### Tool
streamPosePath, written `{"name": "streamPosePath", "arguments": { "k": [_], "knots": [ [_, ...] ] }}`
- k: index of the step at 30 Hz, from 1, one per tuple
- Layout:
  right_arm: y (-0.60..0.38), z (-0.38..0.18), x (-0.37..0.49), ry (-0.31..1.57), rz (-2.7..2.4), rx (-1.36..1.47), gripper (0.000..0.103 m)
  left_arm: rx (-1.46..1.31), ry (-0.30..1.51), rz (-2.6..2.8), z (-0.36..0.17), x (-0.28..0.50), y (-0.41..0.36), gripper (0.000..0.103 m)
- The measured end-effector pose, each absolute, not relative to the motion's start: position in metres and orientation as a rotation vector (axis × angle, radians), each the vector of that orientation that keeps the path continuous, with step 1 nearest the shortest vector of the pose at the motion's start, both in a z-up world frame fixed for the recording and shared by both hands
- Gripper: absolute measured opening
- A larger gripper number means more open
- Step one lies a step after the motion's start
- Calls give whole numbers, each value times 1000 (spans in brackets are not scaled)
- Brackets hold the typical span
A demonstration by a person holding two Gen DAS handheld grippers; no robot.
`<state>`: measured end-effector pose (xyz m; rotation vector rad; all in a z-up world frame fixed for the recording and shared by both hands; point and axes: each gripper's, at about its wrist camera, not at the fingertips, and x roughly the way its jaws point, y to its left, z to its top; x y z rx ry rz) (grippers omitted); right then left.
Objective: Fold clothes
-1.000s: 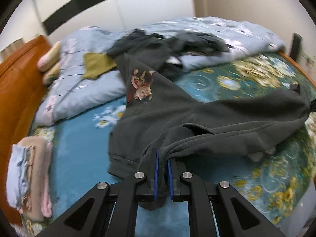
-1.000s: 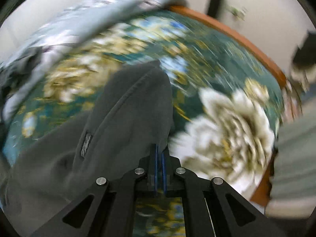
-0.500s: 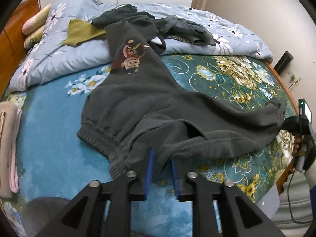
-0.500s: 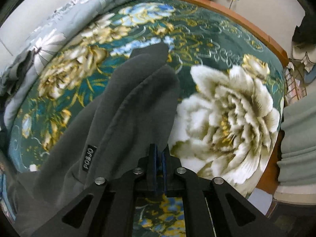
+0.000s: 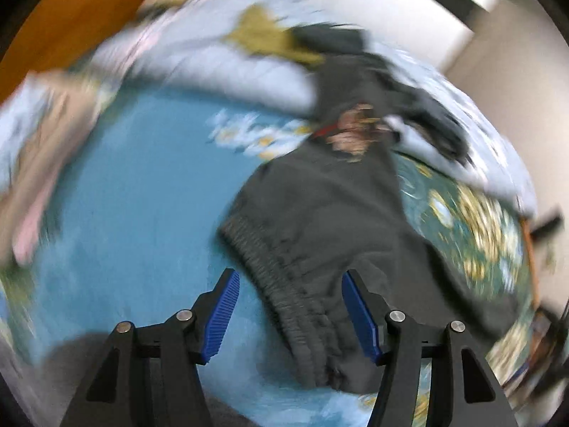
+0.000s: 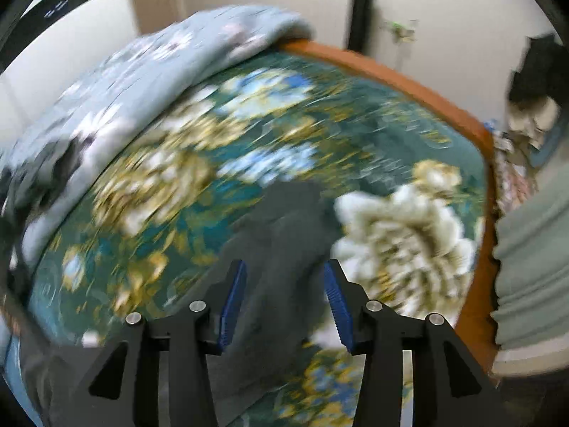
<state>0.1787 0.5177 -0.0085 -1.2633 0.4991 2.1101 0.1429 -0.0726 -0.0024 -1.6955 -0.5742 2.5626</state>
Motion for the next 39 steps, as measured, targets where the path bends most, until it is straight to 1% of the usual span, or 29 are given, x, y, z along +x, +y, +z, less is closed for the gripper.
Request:
{"name": "streamPosePath", "arguments": {
  "k": [3,6,8,9,15,18,21,22,23,24,25,31,35,39],
  "knots": [
    [486,-24,166,504,2159,-1370,47,-1796,-849,2521,-27,126,-99,64],
    [456,-34,155,513,2200,-1442,47,-1809,-1144,2482,-53,115,-122,64],
    [439,-39,152,513,2231,-1480,47,-1816,-1303,2438,-72,113,-130,64],
    [432,-40,150,507,2247,-1495,47,-1822,-1346,2422,-81,112,-131,64],
    [411,-44,141,452,2276,-1542,47,-1818,-1246,2422,-92,102,-115,64],
    [404,-46,137,424,2281,-1565,47,-1860,-1284,2298,-111,95,-110,64],
    [397,-49,132,396,2285,-1587,47,-1866,-1291,2257,-117,93,-106,59],
    [392,-52,132,397,2284,-1603,47,-1864,-1279,2261,-116,91,-106,45],
    [388,-55,132,397,2283,-1618,47,-1863,-1262,2266,-116,91,-105,36],
    [384,-58,131,396,2282,-1630,47,-1859,-1244,2276,-115,90,-104,33],
    [381,-60,131,395,2281,-1642,47,-1846,-1230,2291,-113,91,-104,17],
    [372,-64,129,392,2284,-1678,47,-1723,-1199,2464,-94,91,-115,14],
    [376,-62,129,399,2285,-1684,47,-1654,-1142,2585,-72,79,-135,11],
    [381,-60,131,413,2268,-1681,47,-1585,-1058,2731,-44,63,-163,11]
  ]
}}
